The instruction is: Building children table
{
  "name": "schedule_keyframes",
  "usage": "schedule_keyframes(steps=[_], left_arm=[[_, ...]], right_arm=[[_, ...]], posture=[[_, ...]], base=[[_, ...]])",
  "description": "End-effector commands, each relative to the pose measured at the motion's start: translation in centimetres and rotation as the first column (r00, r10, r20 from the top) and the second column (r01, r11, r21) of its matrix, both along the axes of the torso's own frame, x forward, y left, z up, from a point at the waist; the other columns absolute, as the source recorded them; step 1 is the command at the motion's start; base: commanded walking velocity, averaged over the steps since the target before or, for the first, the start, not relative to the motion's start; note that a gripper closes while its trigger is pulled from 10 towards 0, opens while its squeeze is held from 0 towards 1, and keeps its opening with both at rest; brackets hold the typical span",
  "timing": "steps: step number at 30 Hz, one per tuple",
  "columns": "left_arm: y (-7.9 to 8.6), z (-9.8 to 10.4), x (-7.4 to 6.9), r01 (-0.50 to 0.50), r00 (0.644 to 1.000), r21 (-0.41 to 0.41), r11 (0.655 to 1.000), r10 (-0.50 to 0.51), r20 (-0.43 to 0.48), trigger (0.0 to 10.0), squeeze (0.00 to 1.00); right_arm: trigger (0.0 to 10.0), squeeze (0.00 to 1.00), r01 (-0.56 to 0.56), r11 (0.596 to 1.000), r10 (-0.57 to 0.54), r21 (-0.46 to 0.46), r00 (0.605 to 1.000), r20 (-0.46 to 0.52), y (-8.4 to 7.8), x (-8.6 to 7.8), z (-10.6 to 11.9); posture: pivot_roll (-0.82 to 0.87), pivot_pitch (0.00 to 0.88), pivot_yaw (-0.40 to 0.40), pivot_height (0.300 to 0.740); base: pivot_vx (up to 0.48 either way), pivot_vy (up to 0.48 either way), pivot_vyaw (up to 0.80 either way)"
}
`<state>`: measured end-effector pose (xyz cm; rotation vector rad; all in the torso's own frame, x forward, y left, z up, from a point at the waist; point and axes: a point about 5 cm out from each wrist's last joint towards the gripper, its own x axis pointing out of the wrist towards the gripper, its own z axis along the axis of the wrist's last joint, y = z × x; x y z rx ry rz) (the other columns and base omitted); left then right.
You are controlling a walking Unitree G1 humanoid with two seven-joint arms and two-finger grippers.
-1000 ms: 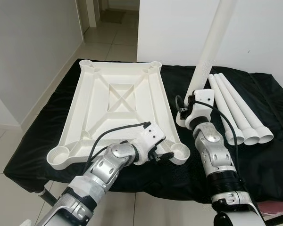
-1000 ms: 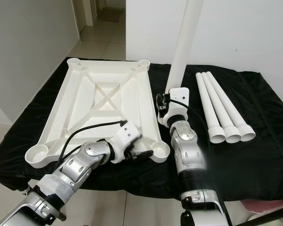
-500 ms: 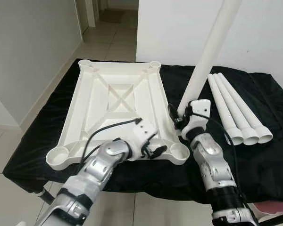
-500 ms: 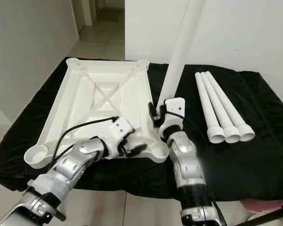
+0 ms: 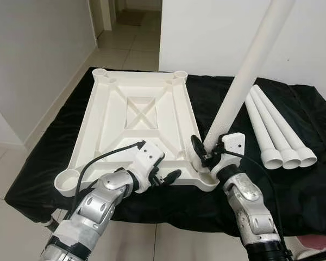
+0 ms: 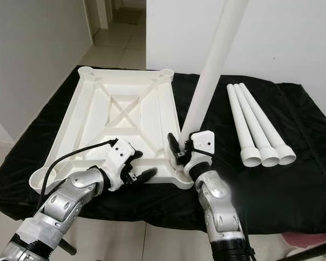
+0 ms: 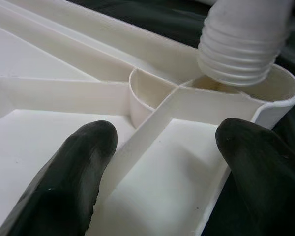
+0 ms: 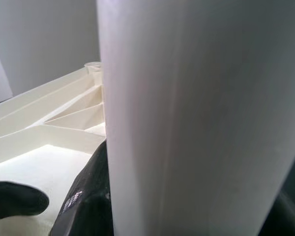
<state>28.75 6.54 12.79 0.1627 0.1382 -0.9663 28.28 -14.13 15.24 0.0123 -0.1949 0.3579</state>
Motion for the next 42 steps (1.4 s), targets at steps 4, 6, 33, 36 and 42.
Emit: schedule_keyframes(steps=[4,6,33,36,42], left_arm=[[0.3,-0.2,-0.4,0.03,0.999,-0.007,1.0,-0.03,-0.026,10.0,0.0],[0.2,-0.2,-0.5,0.029,0.999,-0.016,0.999,-0.03,-0.031,10.0,0.0],[-0.9,1.0,-4.2,0.102,0.985,-0.168,0.98,-0.124,-0.123,10.0,0.0],[-0.9,0.9,-4.3,0.099,0.985,-0.163,0.982,-0.12,-0.125,10.0,0.0],[-0.3,0.8,-4.1,0.063,0.989,-0.135,0.989,-0.08,-0.122,10.0,0.0]], right_arm=[[10.0,0.0,-0.002,1.0,0.002,-0.023,1.0,-0.004,-1.0,-0.9,-0.2],[10.0,0.0,-0.007,0.999,0.007,-0.035,1.0,-0.008,-1.2,-1.1,-0.3],[10.0,0.0,-0.196,0.965,0.188,-0.175,0.98,-0.064,-0.7,-2.6,-3.3],[10.0,0.0,-0.216,0.961,0.207,-0.173,0.976,-0.071,-0.6,-2.7,-3.5],[10.0,0.0,-0.25,0.932,0.242,-0.262,0.968,-0.061,-0.8,-3.0,-4.0]], posture=[[0.02,0.034,-0.019,0.74],[0.02,0.034,-0.019,0.74],[0.03,0.059,-0.018,0.74],[0.03,0.061,-0.018,0.74],[0.03,0.079,-0.015,0.74]], base=[[0.0,0.0,0.0],[0.0,0.0,0.0],[0.0,0.0,0.0],[0.0,0.0,0.0],[0.0,0.0,0.0]])
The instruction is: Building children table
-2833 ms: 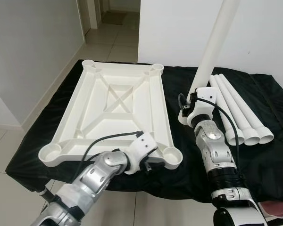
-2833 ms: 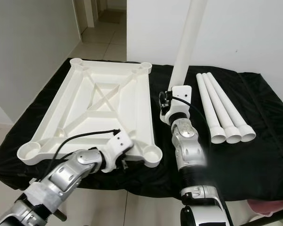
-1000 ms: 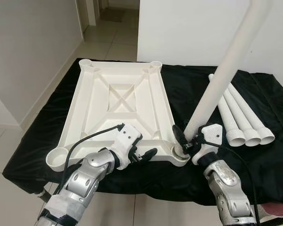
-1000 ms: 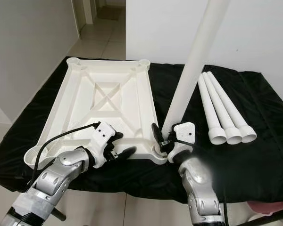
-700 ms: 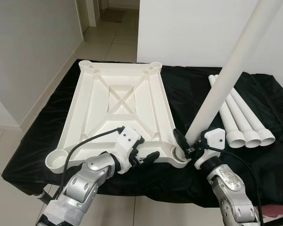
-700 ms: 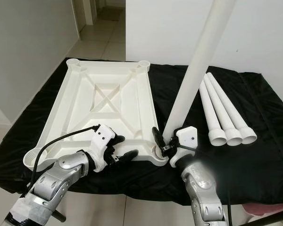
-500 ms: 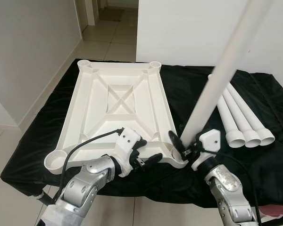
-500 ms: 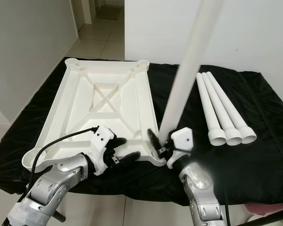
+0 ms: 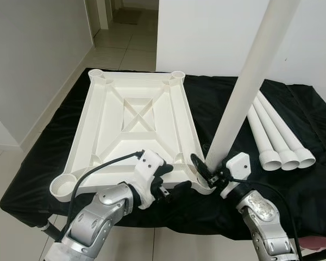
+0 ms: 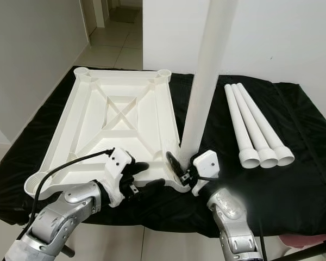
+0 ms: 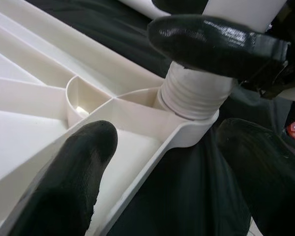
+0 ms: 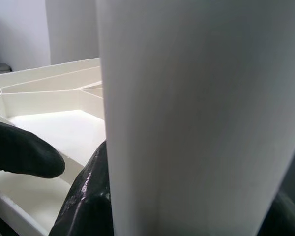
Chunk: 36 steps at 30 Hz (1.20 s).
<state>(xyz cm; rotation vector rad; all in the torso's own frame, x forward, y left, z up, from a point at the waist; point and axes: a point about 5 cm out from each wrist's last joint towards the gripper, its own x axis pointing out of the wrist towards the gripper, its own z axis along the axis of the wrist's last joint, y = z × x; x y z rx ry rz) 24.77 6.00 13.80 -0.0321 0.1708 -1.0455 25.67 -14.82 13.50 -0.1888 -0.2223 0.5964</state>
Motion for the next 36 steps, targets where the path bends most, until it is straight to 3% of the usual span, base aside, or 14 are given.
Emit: schedule_keyframes(steps=[1,5,15,20,26,30,36], left_arm=[[0.2,-0.2,-0.1,0.011,1.0,0.021,1.0,-0.011,-0.005,10.0,0.0],[0.4,-0.1,0.3,-0.01,1.0,0.03,1.0,0.01,-0.001,10.0,0.0],[0.3,0.1,0.3,-0.016,1.0,0.068,0.998,0.015,0.014,10.0,0.0],[0.3,0.3,0.4,-0.024,1.0,0.065,0.998,0.023,0.018,10.0,0.0],[0.2,0.3,0.5,-0.028,0.999,0.076,0.997,0.027,0.024,10.0,0.0],[0.4,0.3,0.7,-0.046,0.999,0.074,0.996,0.044,0.029,10.0,0.0],[0.4,0.5,0.9,-0.057,0.998,0.072,0.996,0.055,0.037,10.0,0.0]], right_arm=[[10.0,0.0,-0.024,0.997,0.018,-0.07,0.996,-0.091,-0.2,-0.4,-2.2],[10.0,0.0,-0.031,0.996,0.023,-0.089,0.996,-0.091,-0.3,-0.2,-2.6],[10.0,0.0,0.017,0.992,0.01,0.128,0.978,-0.207,-0.1,0.7,-3.3],[10.0,0.0,0.042,0.984,0.0,0.174,0.973,-0.233,-0.2,1.1,-3.5],[10.0,0.0,0.043,0.983,0.001,0.181,0.971,-0.238,-0.3,1.4,-3.6],[10.0,0.0,0.02,0.988,0.001,0.15,0.991,-0.137,-0.4,0.7,-3.1],[10.0,0.0,0.02,0.994,-0.011,0.104,0.996,-0.092,-0.3,0.1,-3.3]], posture=[[0.03,0.079,-0.015,0.74],[0.02,0.08,-0.013,0.74],[0.03,0.082,-0.016,0.74],[0.02,0.078,-0.018,0.74],[0.02,0.076,-0.028,0.74],[0.02,0.072,-0.033,0.74],[0.02,0.069,-0.03,0.74]], base=[[0.0,0.0,0.0],[0.0,0.0,0.0],[0.0,0.0,0.0],[0.0,0.0,0.0],[0.0,0.0,0.0],[0.0,0.0,0.0],[0.0,0.0,0.0]])
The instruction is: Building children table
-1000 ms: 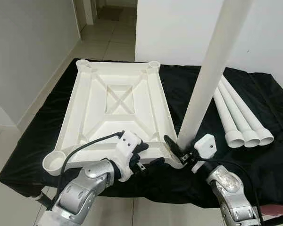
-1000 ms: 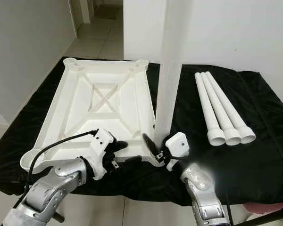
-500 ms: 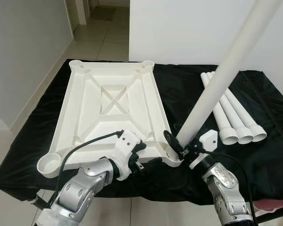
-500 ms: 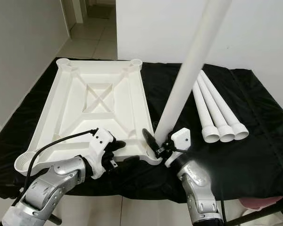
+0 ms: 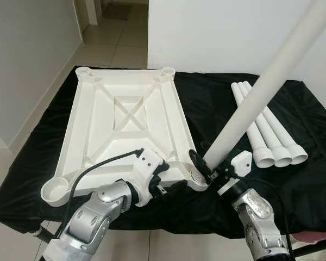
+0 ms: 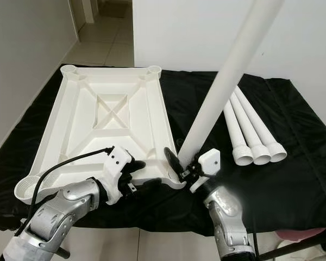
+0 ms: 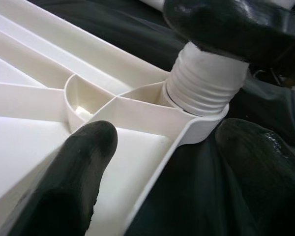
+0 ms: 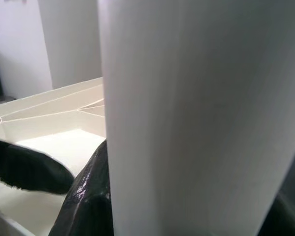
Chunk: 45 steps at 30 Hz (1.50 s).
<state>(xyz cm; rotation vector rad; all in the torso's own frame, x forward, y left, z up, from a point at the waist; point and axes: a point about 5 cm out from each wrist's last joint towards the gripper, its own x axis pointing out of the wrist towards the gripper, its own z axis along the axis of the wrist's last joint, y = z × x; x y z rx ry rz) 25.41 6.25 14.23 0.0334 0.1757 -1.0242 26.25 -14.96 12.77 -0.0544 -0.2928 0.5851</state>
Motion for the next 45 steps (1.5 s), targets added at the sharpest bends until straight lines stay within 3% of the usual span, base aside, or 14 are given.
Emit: schedule_keyframes(steps=[1,9,11,16,22,26,28,30,31,45], left_arm=[[0.1,0.2,0.3,-0.041,0.999,0.014,0.999,0.041,0.01,10.0,0.0],[0.3,0.2,0.7,-0.057,0.998,0.02,0.998,0.056,0.017,10.0,0.0],[0.3,0.3,0.7,-0.056,0.998,0.02,0.998,0.055,0.019,10.0,0.0],[0.1,0.4,0.9,-0.051,0.998,0.019,0.999,0.05,0.024,10.0,0.0],[0.1,0.5,0.9,-0.056,0.998,0.016,0.998,0.055,0.028,10.0,0.0],[0.1,0.5,0.8,-0.06,0.998,0.014,0.998,0.06,0.026,10.0,0.0],[0.0,0.5,0.8,-0.06,0.998,0.013,0.998,0.06,0.025,10.0,0.0],[0.0,0.5,0.8,-0.06,0.998,0.013,0.998,0.06,0.025,10.0,0.0],[0.0,0.4,0.8,-0.059,0.998,0.013,0.998,0.059,0.025,10.0,0.0],[-0.2,0.4,0.6,-0.051,0.998,0.012,0.999,0.051,0.025,10.0,0.0]], right_arm=[[10.0,0.0,0.025,0.999,-0.031,-0.042,0.991,-0.127,-0.3,-0.5,-2.8],[10.0,0.0,0.014,0.996,-0.026,-0.088,0.992,-0.126,-0.1,-0.2,-2.7],[10.0,0.0,-0.034,0.997,0.022,-0.075,0.988,-0.151,0.3,0.1,-2.4],[10.0,0.0,-0.116,0.98,0.094,-0.159,0.986,-0.137,0.9,0.5,-1.8],[10.0,0.0,-0.144,0.972,0.117,-0.188,0.982,-0.147,0.7,0.3,-2.2],[10.0,0.0,-0.134,0.977,0.105,-0.167,0.979,-0.173,0.3,0.4,-2.5],[10.0,0.0,-0.11,0.99,0.087,-0.093,0.972,-0.219,0.0,0.6,-2.6],[10.0,0.0,-0.11,0.99,0.087,-0.093,0.972,-0.219,0.0,0.6,-2.6],[10.0,0.0,-0.094,0.994,0.078,-0.052,0.966,-0.247,-0.1,0.7,-2.7],[10.0,0.0,-0.036,0.999,0.03,-0.015,0.957,-0.29,-0.3,1.0,-3.0]], posture=[[0.02,0.069,-0.03,0.74],[0.02,0.065,-0.025,0.74],[0.02,0.065,-0.024,0.74],[0.02,0.058,-0.027,0.74],[0.02,0.061,-0.031,0.74],[0.02,0.064,-0.032,0.74],[0.02,0.065,-0.034,0.74],[0.02,0.065,-0.034,0.74],[0.02,0.065,-0.034,0.74],[0.01,0.061,-0.037,0.74]], base=[[0.0,0.0,0.0],[0.0,0.0,0.0],[0.0,0.0,0.0],[0.0,0.0,0.0],[0.0,0.0,0.0],[0.0,0.0,0.0],[0.0,0.0,0.0],[0.0,0.0,0.0],[0.0,0.0,0.0],[0.0,0.0,0.0]])
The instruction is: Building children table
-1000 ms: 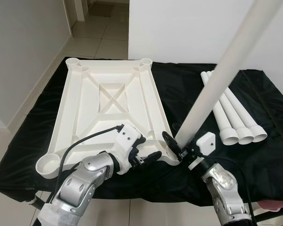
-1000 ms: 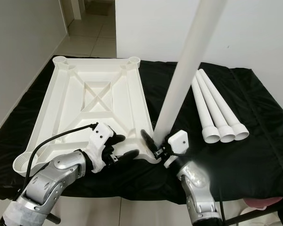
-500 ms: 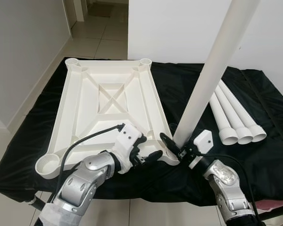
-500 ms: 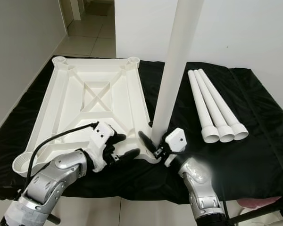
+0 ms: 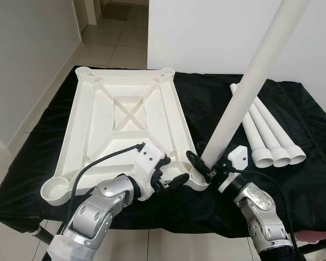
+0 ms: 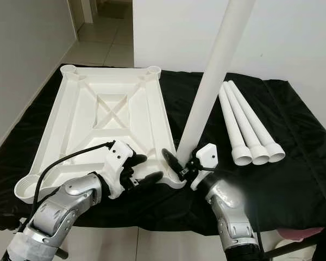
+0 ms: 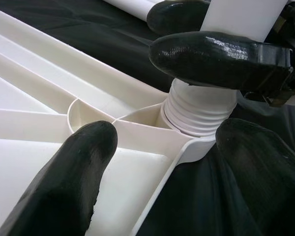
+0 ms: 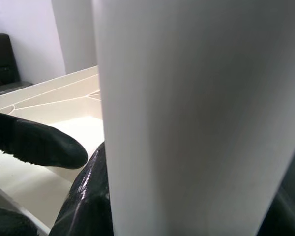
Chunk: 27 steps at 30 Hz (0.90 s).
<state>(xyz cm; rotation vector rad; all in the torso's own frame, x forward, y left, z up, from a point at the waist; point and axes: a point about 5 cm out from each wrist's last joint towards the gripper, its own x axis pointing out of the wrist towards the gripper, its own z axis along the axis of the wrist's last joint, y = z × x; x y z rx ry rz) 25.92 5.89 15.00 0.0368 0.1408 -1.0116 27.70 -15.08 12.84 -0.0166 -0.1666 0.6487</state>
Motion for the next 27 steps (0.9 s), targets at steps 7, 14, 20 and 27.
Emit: schedule_keyframes(steps=[7,14,20,27], left_arm=[[0.3,-0.5,0.0,-0.042,0.999,0.027,0.999,0.043,-0.009,10.0,0.0],[0.3,-0.5,-0.1,-0.042,0.999,0.027,0.999,0.042,-0.013,10.0,0.0],[0.3,-0.5,-0.1,-0.042,0.999,0.025,0.999,0.043,-0.012,10.0,0.0],[0.3,-0.5,-0.2,-0.044,0.999,0.025,0.999,0.045,-0.013,10.0,0.0]], right_arm=[[10.0,0.0,0.14,0.99,-0.14,-0.01,0.981,-0.133,0.1,-0.6,-2.9],[10.0,0.0,0.386,0.923,-0.383,-0.001,0.914,-0.133,1.5,-0.3,-2.7],[10.0,0.0,0.461,0.887,-0.45,0.039,0.879,-0.155,2.6,-0.2,-2.6],[10.0,0.0,0.524,0.849,-0.506,0.064,0.843,-0.183,3.6,0.3,-2.3]], posture=[[0.02,0.058,-0.041,0.74],[0.02,0.055,-0.042,0.74],[0.03,0.051,-0.05,0.74],[0.03,0.047,-0.053,0.74]], base=[[0.0,0.0,0.0],[0.0,0.0,0.0],[0.0,0.0,0.0],[0.0,0.0,0.0]])
